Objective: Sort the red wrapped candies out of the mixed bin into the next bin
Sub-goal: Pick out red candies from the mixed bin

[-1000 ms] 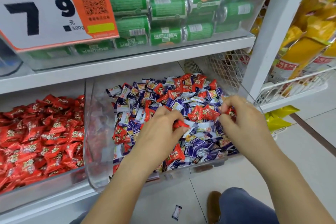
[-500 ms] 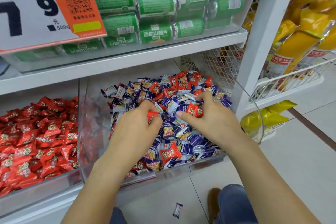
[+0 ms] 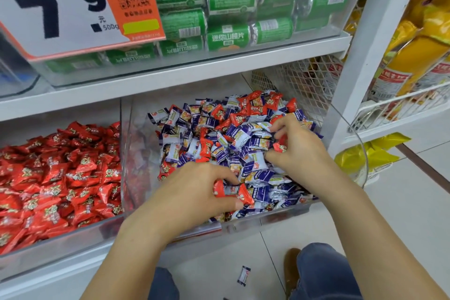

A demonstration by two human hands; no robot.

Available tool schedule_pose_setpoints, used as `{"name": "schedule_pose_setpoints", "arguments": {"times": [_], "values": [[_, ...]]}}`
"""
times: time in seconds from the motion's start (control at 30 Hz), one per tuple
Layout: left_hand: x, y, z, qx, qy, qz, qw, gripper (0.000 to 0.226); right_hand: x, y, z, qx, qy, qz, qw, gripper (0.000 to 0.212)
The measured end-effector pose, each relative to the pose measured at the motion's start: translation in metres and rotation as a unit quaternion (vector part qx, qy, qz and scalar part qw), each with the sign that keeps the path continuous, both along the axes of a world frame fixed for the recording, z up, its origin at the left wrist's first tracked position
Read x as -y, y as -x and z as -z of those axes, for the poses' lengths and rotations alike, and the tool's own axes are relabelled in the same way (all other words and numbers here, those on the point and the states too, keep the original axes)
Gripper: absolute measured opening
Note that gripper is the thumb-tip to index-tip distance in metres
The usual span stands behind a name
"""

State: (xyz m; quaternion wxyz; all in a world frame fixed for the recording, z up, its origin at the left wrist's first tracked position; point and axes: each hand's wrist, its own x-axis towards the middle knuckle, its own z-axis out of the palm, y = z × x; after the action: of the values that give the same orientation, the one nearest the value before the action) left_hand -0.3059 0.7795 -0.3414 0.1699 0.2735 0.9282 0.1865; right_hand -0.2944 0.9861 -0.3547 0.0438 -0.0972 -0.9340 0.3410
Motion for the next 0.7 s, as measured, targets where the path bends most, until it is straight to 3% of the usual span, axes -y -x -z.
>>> {"name": "schedule_pose_setpoints", "arguments": {"times": [0.2, 0.27, 0.37, 0.47, 0.57, 0.7], "values": [[-0.003, -0.004, 0.001, 0.024, -0.021, 0.013, 0.999, 0.018, -0.005, -0.002, 0.002, -0.022, -0.028, -0.008, 0.999, 0.032], [0.004, 0.001, -0.009, 0.032, -0.057, -0.032, 0.997, 0.019, -0.009, -0.003, 0.001, -0.029, -0.016, -0.001, 0.999, 0.028], [0.009, 0.012, -0.016, -0.031, -0.070, -0.140, 0.987, 0.017, -0.018, -0.003, -0.002, -0.056, -0.005, 0.031, 0.998, 0.026], [0.002, 0.021, -0.015, -0.116, -0.038, -0.221, 0.968, 0.025, -0.026, -0.005, -0.002, -0.073, -0.040, 0.059, 0.995, 0.022], [-0.006, 0.028, -0.011, -0.145, 0.043, -0.254, 0.955, 0.033, -0.029, -0.006, -0.004, -0.078, -0.077, 0.076, 0.991, 0.014], [-0.011, 0.038, -0.004, -0.139, 0.070, -0.287, 0.945, 0.029, -0.023, -0.004, -0.001, 0.003, -0.093, 0.029, 0.995, 0.034]]}}
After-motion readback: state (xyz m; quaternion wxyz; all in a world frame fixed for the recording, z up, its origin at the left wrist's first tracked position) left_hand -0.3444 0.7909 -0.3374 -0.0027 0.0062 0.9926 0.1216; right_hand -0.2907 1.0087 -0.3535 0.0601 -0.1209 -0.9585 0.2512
